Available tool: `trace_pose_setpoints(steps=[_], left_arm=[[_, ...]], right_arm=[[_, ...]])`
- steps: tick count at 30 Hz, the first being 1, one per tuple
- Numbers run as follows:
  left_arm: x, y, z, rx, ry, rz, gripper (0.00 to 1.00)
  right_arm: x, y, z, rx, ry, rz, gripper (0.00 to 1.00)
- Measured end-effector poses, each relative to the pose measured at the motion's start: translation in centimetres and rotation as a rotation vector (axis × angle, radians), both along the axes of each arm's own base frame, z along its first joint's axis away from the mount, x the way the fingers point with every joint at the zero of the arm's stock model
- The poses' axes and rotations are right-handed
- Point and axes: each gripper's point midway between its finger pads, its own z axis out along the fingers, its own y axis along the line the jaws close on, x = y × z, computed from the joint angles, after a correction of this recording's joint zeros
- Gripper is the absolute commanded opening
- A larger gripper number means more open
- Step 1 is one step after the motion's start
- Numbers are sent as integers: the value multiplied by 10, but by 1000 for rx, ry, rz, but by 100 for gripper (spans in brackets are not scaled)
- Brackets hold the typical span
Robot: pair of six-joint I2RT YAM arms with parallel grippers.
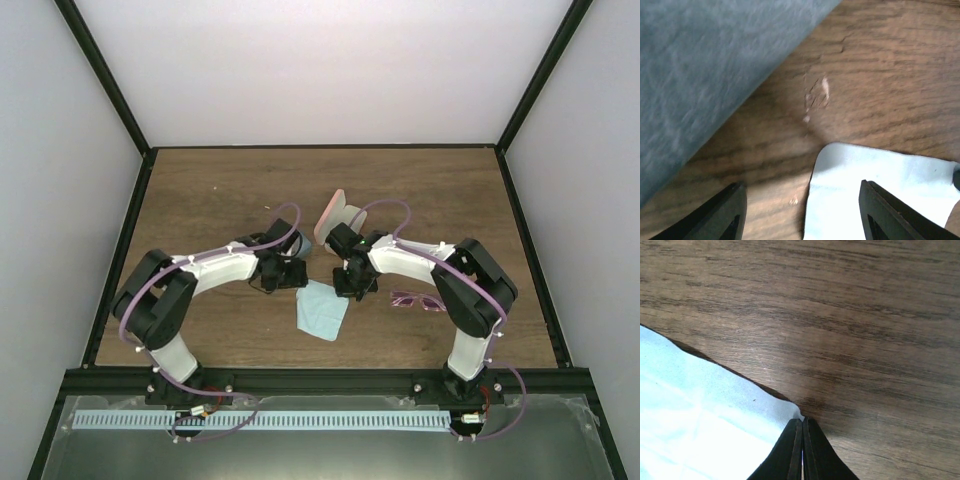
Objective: Organize the sunglasses
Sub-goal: Adjust the glasses cleaning cloth at the center of the board.
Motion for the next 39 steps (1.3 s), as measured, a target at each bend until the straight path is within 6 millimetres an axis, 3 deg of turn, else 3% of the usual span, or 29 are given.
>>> trace_pose_setpoints(steps=[4, 7, 11, 25, 35, 39], left_arm=[[11, -6, -2, 27, -31, -66, 52], [19, -9, -3, 52, -57, -110, 39], [23, -10, -6, 80, -75, -166, 31], [14, -27, -7, 71, -97, -253, 33], [16, -34, -9, 53, -101, -254, 17], [16, -34, -10, 56, -102, -253, 16]], right_arm=[[0, 2, 0, 9, 2, 6, 1], [0, 3, 0, 15, 4, 9, 1], [-1, 4, 0, 20, 6, 11, 1], [-1, 6, 0, 29, 11, 13, 1], [-1, 7, 0, 30, 11, 13, 1], [-1, 7, 0, 30, 11, 13, 1]])
